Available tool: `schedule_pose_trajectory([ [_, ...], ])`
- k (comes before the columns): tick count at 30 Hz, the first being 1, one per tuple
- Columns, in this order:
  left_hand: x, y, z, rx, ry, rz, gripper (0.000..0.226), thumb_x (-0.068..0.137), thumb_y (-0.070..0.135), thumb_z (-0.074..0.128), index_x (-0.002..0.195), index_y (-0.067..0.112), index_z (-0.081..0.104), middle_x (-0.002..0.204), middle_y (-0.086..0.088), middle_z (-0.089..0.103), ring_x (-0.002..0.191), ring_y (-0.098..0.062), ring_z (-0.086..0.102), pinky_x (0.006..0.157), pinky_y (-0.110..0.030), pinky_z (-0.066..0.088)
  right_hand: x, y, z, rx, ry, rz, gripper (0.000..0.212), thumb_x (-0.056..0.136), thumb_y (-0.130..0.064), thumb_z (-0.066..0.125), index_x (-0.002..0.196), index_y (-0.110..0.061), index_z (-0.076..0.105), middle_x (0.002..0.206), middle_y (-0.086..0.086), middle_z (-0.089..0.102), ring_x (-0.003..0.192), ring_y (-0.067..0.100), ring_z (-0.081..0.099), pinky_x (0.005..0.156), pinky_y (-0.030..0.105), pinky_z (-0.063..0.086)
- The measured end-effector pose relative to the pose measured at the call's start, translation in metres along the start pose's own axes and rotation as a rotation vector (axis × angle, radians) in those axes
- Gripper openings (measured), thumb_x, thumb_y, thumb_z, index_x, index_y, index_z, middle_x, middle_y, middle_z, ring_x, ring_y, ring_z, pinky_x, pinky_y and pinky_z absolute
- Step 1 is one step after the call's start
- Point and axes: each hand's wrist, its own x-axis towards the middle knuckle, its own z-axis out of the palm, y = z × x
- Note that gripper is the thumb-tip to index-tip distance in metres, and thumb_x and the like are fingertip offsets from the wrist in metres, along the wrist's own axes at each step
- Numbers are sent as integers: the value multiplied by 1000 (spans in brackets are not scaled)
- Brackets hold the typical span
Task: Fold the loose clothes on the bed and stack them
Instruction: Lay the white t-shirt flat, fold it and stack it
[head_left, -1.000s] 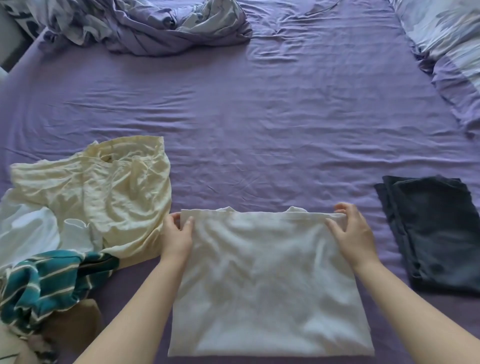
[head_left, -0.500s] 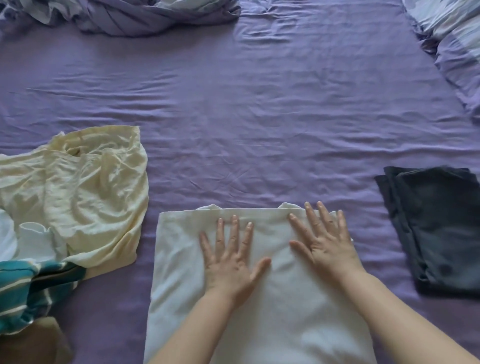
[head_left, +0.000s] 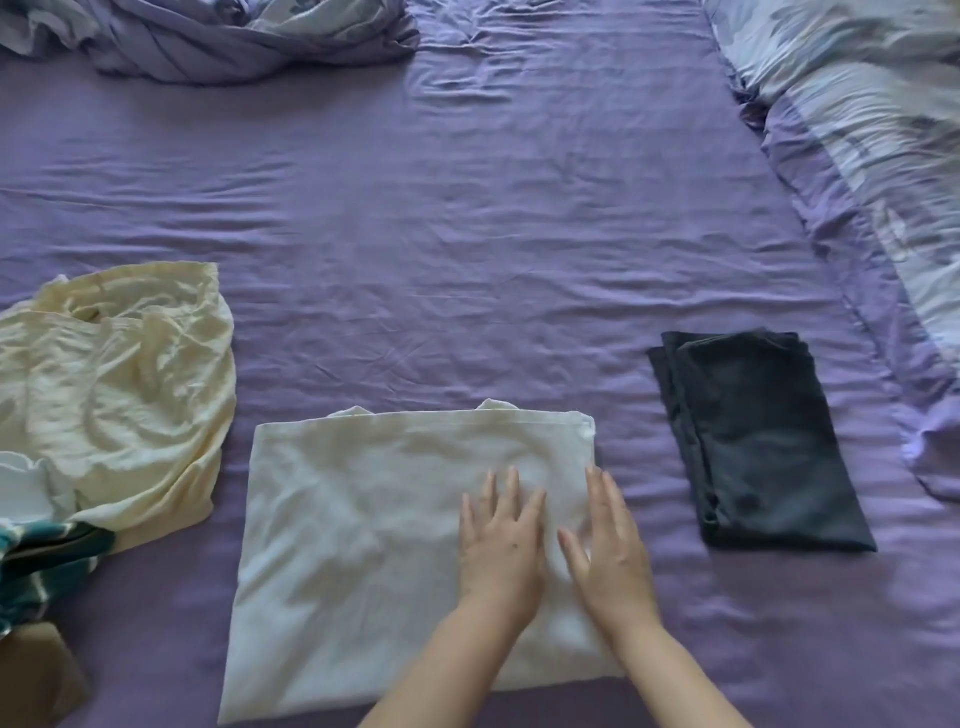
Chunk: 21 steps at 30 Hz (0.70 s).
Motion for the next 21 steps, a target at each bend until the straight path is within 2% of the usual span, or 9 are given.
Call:
schedule_pose_trajectory([
  [3,11,6,-11,-218,129,-97,37,96,29,44,131,31,52,141,3,43,132,-19,33,104,-30,29,-24,2,-2,178,-16,85,78,86,-17,65,147,-25,17,152,-4,29,135,17,36,102,22,30],
  [5,20,8,-22,-391,84,-157,33,94,28,51,126,25,60,125,-1,56,116,-18,50,96,-28,40,-31,-1,-8,356,-43,168,78,85,-13,64,146,-31,19,150,-8,34,133,11,39,96,16,32],
  [8,31,15,-38,-824,-80,-283,38,91,30,60,126,16,59,105,-4,62,88,-19,61,88,-36,50,-33,-16,-22,510,-84,177,80,84,-14,64,138,-50,18,143,-18,41,125,5,46,93,16,36],
  [10,38,18,-47,-949,-100,-359,47,88,36,63,129,15,54,106,-4,60,89,-22,61,87,-41,52,-33,-30,-28,544,-139,124,84,85,-18,64,131,-59,8,135,-25,42,121,3,49,94,18,39],
  [13,51,16,-62,-885,-94,-383,65,79,48,69,133,20,45,108,1,55,97,-18,58,88,-36,50,-35,-49,-24,561,-224,47,92,84,-14,60,129,-61,-4,134,-24,45,114,4,52,97,25,43],
  [15,58,11,-70,-802,-104,-333,72,66,44,77,126,19,47,101,-2,57,92,-19,57,85,-35,50,-39,-62,-16,544,-299,22,99,79,-7,56,129,-63,-10,134,-22,45,105,9,53,94,31,46],
  [17,62,5,-73,-615,-173,-258,71,60,35,81,120,20,45,109,-8,55,93,-21,55,75,-31,48,-46,-71,-6,565,-339,18,100,76,-5,52,133,-61,-9,130,-22,44,96,5,53,87,26,49],
  [19,64,-6,-73,-411,-246,-177,80,62,29,83,127,19,38,123,-9,45,106,-23,49,78,-26,42,-55,-73,5,549,-349,30,94,77,-4,50,142,-49,1,133,-12,45,97,3,53,83,18,49],
  [21,66,-22,-71,-314,-284,-87,90,65,24,83,137,18,30,133,-9,37,116,-25,45,83,-25,40,-62,-72,13,455,-357,25,84,80,-4,51,147,-28,7,150,-3,29,114,5,49,91,14,43],
])
